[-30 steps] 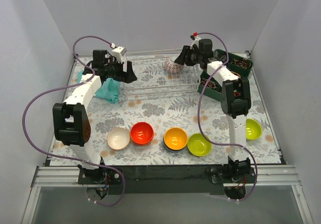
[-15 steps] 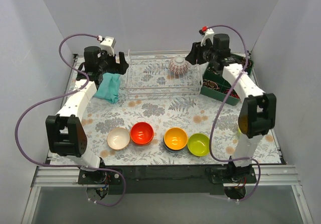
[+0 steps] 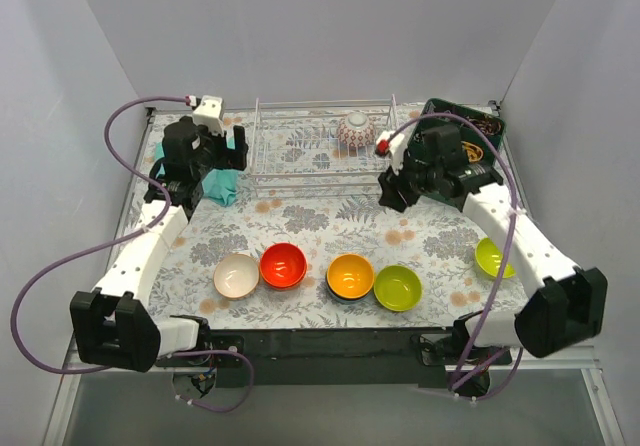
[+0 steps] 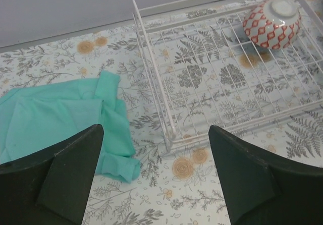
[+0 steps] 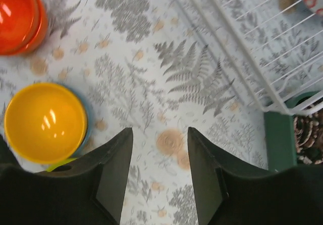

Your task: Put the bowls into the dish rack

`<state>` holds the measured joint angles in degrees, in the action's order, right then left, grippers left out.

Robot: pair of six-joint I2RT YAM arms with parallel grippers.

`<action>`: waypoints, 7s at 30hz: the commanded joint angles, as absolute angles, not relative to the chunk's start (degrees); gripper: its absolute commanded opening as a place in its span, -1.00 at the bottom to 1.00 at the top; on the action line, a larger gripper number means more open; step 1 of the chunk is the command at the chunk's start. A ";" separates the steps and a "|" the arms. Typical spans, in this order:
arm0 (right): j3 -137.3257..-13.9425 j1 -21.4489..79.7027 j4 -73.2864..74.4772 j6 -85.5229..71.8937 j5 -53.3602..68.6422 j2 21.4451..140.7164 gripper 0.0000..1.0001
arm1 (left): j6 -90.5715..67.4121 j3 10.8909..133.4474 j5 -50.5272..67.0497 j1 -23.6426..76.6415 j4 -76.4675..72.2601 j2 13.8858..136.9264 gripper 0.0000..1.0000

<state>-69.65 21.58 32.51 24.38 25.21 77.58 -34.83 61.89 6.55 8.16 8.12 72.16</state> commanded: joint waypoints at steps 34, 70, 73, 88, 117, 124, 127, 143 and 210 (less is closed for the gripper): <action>-100.80 67.58 37.70 48.32 23.19 107.55 -0.07 | -38.40 72.91 18.52 -24.41 32.76 80.32 0.69; -110.74 76.82 36.48 52.21 14.86 128.50 -0.49 | -36.39 77.26 26.72 -33.57 36.65 80.60 0.74; -111.62 76.82 35.86 51.94 14.50 126.83 -0.73 | -36.56 77.61 26.98 -33.58 37.18 79.98 0.74; -123.13 67.43 35.69 32.81 16.60 116.64 -0.97 | -38.32 86.92 30.49 -33.57 34.19 79.80 0.75; -120.15 26.46 -10.89 -33.19 51.06 129.98 -0.97 | -34.62 81.73 51.86 -14.33 28.83 91.57 0.47; -115.93 25.75 -20.65 -42.88 51.50 132.71 -0.97 | -37.00 87.62 48.34 -13.28 29.18 98.43 0.44; -115.49 25.14 -21.62 -44.82 50.45 134.47 -0.97 | -37.26 89.99 46.76 -11.61 29.09 101.07 0.44; -115.49 23.64 -25.40 -48.60 49.57 140.62 -0.97 | -38.67 103.80 45.09 -6.95 30.06 112.67 0.47; -116.98 15.91 -20.13 -35.77 42.98 144.14 -0.91 | -41.57 95.98 46.14 -1.58 23.64 112.85 0.49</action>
